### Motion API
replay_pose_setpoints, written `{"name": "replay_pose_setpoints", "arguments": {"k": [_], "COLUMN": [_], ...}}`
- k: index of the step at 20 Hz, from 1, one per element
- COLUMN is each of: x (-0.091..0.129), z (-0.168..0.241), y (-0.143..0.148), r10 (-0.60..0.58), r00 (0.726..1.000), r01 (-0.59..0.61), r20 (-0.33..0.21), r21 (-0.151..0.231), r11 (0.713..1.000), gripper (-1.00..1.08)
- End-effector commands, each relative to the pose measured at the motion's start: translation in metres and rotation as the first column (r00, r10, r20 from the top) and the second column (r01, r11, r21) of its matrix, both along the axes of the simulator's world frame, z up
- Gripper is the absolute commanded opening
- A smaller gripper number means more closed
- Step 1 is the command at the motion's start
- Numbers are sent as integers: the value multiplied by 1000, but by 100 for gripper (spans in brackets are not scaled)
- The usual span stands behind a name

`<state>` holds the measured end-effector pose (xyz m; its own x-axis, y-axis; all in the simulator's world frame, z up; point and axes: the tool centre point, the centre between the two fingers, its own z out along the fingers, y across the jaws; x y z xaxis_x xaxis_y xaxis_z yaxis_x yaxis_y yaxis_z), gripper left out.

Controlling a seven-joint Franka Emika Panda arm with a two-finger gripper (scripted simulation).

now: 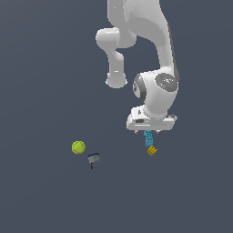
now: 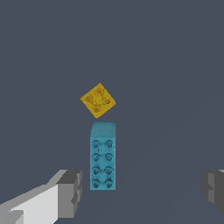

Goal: Pick up a designated object from a clutter of objects.

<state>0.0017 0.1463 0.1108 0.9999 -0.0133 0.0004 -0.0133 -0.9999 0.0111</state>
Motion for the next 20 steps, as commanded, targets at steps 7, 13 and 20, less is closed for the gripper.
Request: {"name": "replay_pose_setpoints", "arguments": {"k": [7, 13, 20], "x": [-15, -16, -17], "z": [-36, -39, -64], "y": [29, 30, 30], "r10": [-5, -4, -4], "r00": [1000, 1000, 1000], "r01": [5, 4, 4], "r20": [0, -1, -1], "r21": [10, 10, 11], "r11": [1000, 1000, 1000], "gripper": [100, 100, 100]}}
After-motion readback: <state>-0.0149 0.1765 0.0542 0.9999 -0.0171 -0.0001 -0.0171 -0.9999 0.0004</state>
